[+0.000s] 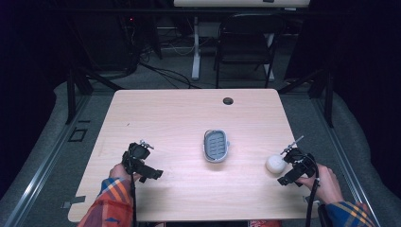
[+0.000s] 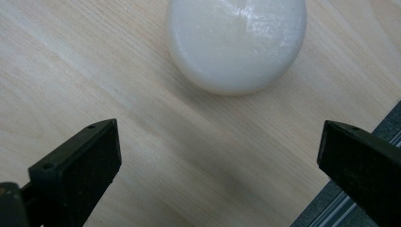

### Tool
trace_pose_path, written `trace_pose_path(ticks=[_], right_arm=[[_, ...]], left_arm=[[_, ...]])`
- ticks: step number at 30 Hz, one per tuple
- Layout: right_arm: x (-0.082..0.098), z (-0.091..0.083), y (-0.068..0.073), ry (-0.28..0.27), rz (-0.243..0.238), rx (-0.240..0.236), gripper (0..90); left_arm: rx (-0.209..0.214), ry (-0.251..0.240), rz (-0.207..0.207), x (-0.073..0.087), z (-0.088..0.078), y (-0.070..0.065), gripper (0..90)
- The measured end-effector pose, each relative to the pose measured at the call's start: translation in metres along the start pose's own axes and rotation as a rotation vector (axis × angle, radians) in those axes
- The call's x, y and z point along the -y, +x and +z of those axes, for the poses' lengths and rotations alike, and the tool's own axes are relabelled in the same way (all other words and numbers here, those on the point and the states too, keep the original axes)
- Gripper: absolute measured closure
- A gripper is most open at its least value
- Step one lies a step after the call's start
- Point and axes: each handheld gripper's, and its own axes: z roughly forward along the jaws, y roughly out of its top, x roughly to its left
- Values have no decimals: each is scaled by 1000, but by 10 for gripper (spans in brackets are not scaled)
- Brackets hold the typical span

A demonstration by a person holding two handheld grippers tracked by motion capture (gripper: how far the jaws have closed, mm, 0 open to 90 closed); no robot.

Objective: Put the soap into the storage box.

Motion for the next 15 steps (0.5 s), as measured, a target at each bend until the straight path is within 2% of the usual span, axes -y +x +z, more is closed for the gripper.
trace_pose_path(ticks=[5, 7, 14, 15], right_arm=[[1, 0, 1, -18, 3, 8, 0], [0, -3, -1, 22, -24, 5, 0], [-1, -3, 0, 12, -23, 1, 0], [0, -1, 1, -3, -6, -7, 0]], left_arm=[[0, 3, 3, 0, 0, 0, 0], [1, 3, 3, 0, 0, 0, 0], [2, 2, 1, 0, 0, 0, 0], [1, 3, 2, -1, 0, 0, 0]])
